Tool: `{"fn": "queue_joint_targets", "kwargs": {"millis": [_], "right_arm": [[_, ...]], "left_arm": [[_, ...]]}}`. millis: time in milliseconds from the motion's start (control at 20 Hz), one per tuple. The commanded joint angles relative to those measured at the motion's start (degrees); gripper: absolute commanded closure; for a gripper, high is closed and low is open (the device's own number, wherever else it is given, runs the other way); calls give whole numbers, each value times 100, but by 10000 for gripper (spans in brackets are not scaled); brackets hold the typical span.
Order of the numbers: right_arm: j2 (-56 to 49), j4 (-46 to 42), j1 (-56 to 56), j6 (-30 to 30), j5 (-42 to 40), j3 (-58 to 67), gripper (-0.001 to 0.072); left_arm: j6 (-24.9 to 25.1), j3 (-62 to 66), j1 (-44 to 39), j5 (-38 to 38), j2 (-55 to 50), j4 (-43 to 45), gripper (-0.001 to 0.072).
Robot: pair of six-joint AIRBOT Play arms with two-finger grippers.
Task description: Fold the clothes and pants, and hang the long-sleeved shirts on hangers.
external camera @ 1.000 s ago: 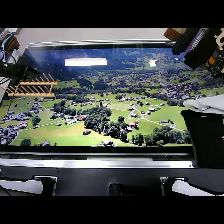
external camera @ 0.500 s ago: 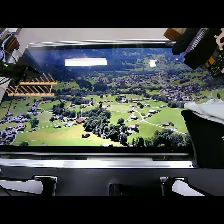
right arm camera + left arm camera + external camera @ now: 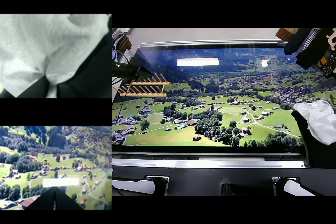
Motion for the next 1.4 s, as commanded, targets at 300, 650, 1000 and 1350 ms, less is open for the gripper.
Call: {"fn": "queue_joint_targets", "kwargs": {"millis": [300,650,1000,1350], "right_arm": [[2,-1047,-2,-186,-201,-1207,663],[2,-1281,-2,-177,0,-1847,661],[4,-1998,-2,-98,-122,-2002,337],[442,-125,92,-542,1285,-931,412]], "left_arm": [[70,0,-4,7,-7,2,692],[153,0,-4,9,-7,2,692],[197,0,-4,9,-11,2,692],[404,0,-7,4,-11,87,692]]}}
